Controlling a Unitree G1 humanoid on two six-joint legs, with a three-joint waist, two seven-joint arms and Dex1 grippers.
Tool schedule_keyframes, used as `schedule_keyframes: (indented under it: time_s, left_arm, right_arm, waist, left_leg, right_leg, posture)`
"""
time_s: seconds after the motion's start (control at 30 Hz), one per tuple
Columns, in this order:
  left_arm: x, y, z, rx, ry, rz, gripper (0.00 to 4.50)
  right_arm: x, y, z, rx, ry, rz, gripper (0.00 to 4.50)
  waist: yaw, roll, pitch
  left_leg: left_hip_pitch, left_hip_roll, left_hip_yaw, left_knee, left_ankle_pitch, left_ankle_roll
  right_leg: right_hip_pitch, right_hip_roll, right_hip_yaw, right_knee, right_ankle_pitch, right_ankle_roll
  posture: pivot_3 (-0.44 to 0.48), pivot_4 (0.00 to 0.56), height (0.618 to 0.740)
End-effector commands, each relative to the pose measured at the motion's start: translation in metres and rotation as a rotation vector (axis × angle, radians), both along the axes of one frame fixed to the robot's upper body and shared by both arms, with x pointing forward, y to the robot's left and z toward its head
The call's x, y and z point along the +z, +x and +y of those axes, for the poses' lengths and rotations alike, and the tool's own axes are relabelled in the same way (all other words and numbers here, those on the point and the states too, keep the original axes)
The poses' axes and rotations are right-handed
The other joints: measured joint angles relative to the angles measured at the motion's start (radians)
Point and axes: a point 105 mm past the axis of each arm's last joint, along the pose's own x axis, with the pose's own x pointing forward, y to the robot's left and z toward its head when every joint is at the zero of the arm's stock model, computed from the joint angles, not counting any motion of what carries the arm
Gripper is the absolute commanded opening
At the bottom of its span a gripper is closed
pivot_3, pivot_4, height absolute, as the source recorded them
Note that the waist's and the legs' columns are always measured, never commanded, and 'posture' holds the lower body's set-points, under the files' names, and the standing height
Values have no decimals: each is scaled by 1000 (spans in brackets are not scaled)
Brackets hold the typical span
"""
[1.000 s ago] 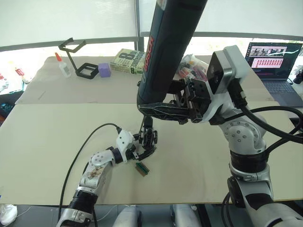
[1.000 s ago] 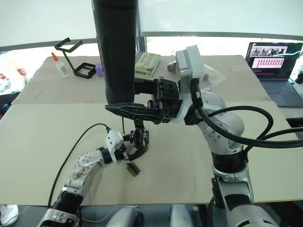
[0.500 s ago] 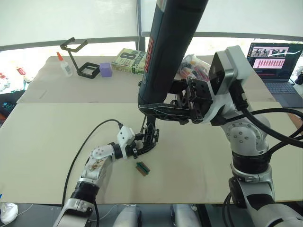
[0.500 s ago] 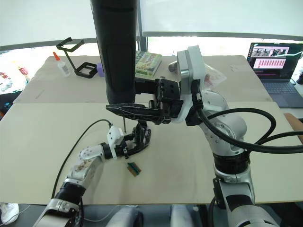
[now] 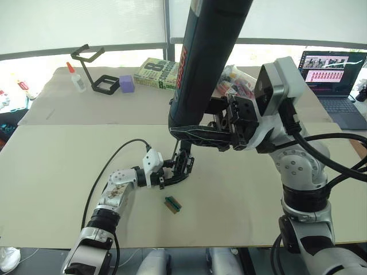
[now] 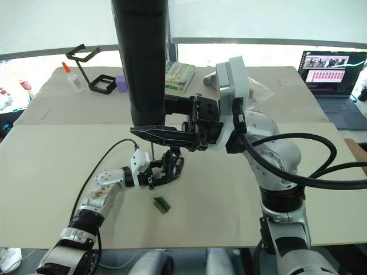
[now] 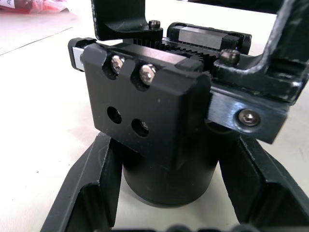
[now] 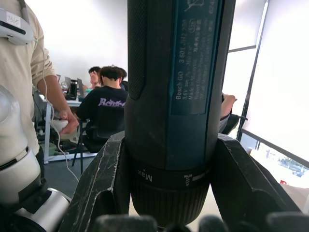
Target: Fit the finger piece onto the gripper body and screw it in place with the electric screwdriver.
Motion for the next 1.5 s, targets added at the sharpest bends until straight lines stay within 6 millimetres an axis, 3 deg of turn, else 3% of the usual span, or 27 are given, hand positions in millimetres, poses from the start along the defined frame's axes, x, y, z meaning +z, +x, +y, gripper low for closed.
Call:
schedule_keyframes:
  time_s: [0.03, 0.07, 0.33, 0.57, 0.9, 1.0, 1.1, 1.5]
  left_arm:
    - [3, -4, -2, 5, -21, -13, 4244]
    - [4, -4, -2, 9, -20, -21, 4453]
    - [13, -11, -1, 69, -20, -81, 4453]
    - [7, -14, -7, 144, -31, -44, 4453]
    - [-4, -6, 3, 205, 11, -15, 4453]
    - [-10, -7, 0, 186, 31, 12, 3580]
    - [-12, -8, 0, 183, 33, 26, 2317]
    - [-11, -11, -1, 172, 31, 15, 2320]
  right_arm:
    - [12, -10, -5, 17, 45, -48, 1916]
    - [12, -10, -5, 18, 45, -47, 1916]
    - [12, -8, -5, 24, 46, -46, 1916]
    - [10, -6, -2, 30, 38, -47, 1916]
    - [10, -3, -1, 32, 21, -52, 1916]
    - [9, 1, 1, 22, 6, -60, 1916]
    - [9, 4, 4, 19, -5, -69, 1916]
    - [-7, 26, 22, -4, -85, -87, 1916]
  waist:
    - [0, 0, 0]
    - [0, 0, 0]
    - [-1, 0, 0]
    - [1, 0, 0]
    - [1, 0, 0]
    - [1, 0, 0]
    - [1, 0, 0]
    - [0, 0, 0]
  left_leg:
    - [0, 0, 0, 0, 0, 0]
    - [0, 0, 0, 1, 0, 0]
    - [0, 0, 0, 1, 0, 0]
    - [0, 0, 0, 1, 0, 0]
    - [1, 0, 0, 1, 0, 0]
    - [1, 0, 0, 1, 0, 0]
    - [1, 0, 0, 1, 0, 0]
    - [1, 0, 0, 1, 0, 0]
  right_leg:
    - [0, 0, 0, 0, 0, 0]
    - [0, 0, 0, 0, 0, 0]
    - [0, 0, 0, 0, 0, 0]
    - [0, 0, 0, 0, 0, 0]
    - [0, 0, 0, -1, 0, 0]
    - [0, 0, 0, -1, 0, 0]
    - [0, 0, 0, 0, 0, 0]
    - [0, 0, 0, 0, 0, 0]
  posture:
    - [0, 150, 740]
    - [0, 150, 740]
    - [0, 150, 740]
    - [0, 150, 740]
    - [0, 150, 740]
    - [0, 150, 740]
    - [0, 150, 740]
    - [0, 150, 740]
